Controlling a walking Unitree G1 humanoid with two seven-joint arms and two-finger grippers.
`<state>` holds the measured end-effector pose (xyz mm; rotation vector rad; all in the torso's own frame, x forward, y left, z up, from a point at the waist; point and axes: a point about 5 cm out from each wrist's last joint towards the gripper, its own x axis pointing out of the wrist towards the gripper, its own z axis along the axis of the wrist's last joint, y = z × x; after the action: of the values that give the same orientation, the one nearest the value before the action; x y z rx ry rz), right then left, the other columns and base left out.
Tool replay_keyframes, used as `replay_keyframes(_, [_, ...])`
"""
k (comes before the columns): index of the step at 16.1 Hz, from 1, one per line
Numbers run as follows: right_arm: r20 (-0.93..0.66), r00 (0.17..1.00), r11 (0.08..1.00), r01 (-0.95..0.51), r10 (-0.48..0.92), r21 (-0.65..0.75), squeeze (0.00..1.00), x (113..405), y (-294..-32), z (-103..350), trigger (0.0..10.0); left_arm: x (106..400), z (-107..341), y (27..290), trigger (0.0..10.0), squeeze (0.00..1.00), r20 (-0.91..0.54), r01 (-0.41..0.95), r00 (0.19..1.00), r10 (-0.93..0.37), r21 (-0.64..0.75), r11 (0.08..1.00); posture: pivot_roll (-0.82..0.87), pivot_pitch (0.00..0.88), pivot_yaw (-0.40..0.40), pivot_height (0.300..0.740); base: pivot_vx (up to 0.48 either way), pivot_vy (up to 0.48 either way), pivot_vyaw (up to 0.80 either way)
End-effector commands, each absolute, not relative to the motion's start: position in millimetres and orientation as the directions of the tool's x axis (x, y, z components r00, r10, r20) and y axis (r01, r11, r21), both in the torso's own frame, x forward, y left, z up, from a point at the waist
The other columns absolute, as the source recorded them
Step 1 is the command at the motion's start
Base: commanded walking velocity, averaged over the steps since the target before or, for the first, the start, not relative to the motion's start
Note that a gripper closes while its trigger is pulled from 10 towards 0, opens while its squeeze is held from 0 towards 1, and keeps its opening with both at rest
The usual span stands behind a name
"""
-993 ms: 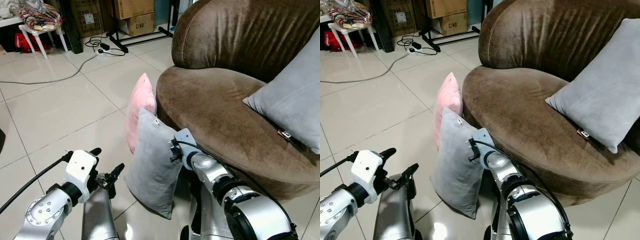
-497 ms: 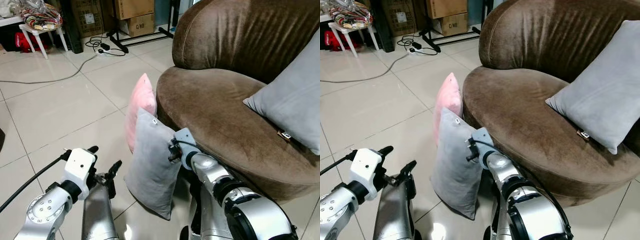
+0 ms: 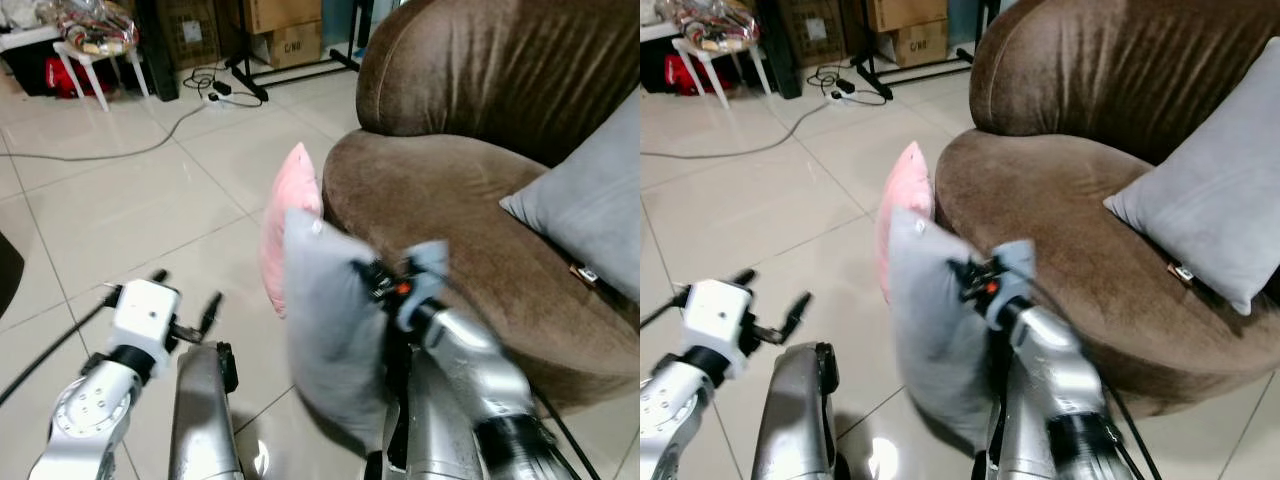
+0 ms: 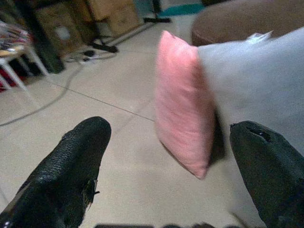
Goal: Move the pillow to the sofa from floor
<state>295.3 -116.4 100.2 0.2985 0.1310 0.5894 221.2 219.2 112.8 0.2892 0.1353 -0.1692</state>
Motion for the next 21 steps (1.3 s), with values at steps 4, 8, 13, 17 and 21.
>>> replay_keyframes(4, [0.170,0.870,0.818,-0.492,0.462,0.298,0.00,293,-126,153,0.0,223,136,217,10.0,0.00,-0.048,0.095,0.995,-0.085,0.289,0.953,-0.01,0.000,-0.035,0.421,0.000,0.000,0.00])
replay_keyframes(8, [0.187,0.903,0.854,-0.426,0.386,0.297,0.00,293,-119,182,10.0,229,159,204,10.0,0.00,0.063,0.065,0.995,-0.083,0.255,0.965,0.01,0.000,-0.053,0.426,0.000,0.000,0.00])
replay_keyframes(13, [0.160,0.913,0.850,-0.407,0.374,0.335,0.00,292,-117,187,10.0,227,160,198,10.0,0.00,0.073,0.046,0.995,-0.068,0.277,0.960,0.02,0.000,-0.064,0.471,0.000,0.000,0.00])
replay_keyframes(17, [0.157,0.919,0.855,-0.394,0.362,0.337,0.00,292,-117,190,10.0,228,160,198,10.0,0.00,0.071,0.045,0.995,-0.068,0.289,0.956,0.03,0.000,-0.067,0.501,0.000,0.000,0.00])
replay_keyframes(21, [0.177,0.925,0.853,-0.379,0.336,0.360,0.00,293,-119,200,10.0,228,160,197,10.0,0.00,0.068,0.040,0.996,-0.062,0.293,0.955,0.03,0.000,-0.066,0.536,0.000,0.000,0.00])
